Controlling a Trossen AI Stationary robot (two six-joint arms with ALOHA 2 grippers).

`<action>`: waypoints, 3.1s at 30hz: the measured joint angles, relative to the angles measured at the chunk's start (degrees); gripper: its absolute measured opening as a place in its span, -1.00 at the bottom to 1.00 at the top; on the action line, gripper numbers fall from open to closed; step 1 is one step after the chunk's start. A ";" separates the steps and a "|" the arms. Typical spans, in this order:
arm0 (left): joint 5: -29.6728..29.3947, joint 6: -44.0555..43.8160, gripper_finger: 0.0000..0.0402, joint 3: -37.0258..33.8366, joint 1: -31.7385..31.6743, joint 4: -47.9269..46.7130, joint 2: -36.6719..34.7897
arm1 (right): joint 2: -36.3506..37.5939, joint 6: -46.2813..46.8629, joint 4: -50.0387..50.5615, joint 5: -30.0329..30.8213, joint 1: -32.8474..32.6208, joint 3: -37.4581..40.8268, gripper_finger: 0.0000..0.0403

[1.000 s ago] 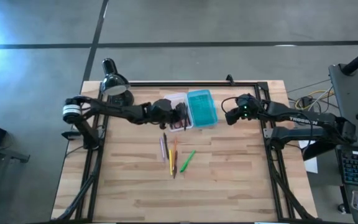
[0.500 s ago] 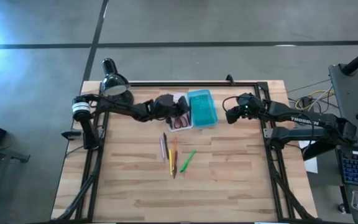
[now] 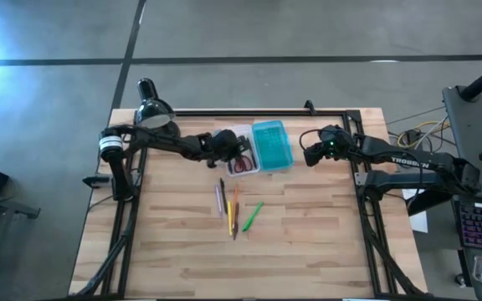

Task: Pick & place school supplies into a supply box
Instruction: Put the black pen into the blue supply box, then put the purple pen into the blue supply box

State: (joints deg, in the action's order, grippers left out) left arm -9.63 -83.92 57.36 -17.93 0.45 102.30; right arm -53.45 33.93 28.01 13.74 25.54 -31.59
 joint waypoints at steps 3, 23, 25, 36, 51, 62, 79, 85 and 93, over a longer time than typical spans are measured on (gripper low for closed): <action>-0.24 3.40 -0.74 1.24 -0.01 0.22 -0.08 | 0.00 -0.04 -0.01 0.07 0.00 0.00 -0.12; 2.54 3.45 -0.37 5.27 13.09 -40.13 -10.39 | -0.02 -0.66 0.13 0.83 0.02 0.13 -0.12; 1.81 -2.47 -0.37 5.31 16.59 -42.91 -11.22 | -0.02 -0.77 0.13 0.83 0.02 0.22 -0.12; 2.38 -12.18 -0.37 5.07 22.41 -41.02 -4.38 | -2.62 -1.85 -0.13 1.13 0.00 0.33 -0.12; 2.49 -12.47 -0.37 5.20 22.49 -38.15 0.70 | -2.91 -3.72 0.02 0.83 0.00 0.33 -0.12; 1.66 -9.35 -0.74 5.27 22.07 -41.61 1.31 | -2.91 -3.95 0.13 1.21 0.01 0.33 -0.12; -11.83 -16.13 -0.95 6.29 19.34 -36.67 -9.75 | -2.80 -3.63 -0.75 3.28 0.04 0.33 -0.12; -17.37 -10.96 -0.95 6.95 13.95 -23.23 -12.35 | -2.87 -3.93 -4.50 2.97 0.09 0.33 -0.12; -9.97 0.05 -0.94 7.57 2.36 -15.16 -2.83 | -2.89 -4.30 -4.85 2.55 0.11 0.33 -0.12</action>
State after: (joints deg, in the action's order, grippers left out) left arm -19.60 -83.86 64.93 -15.57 -14.71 99.48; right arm -56.34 29.63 23.16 16.28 25.65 -31.27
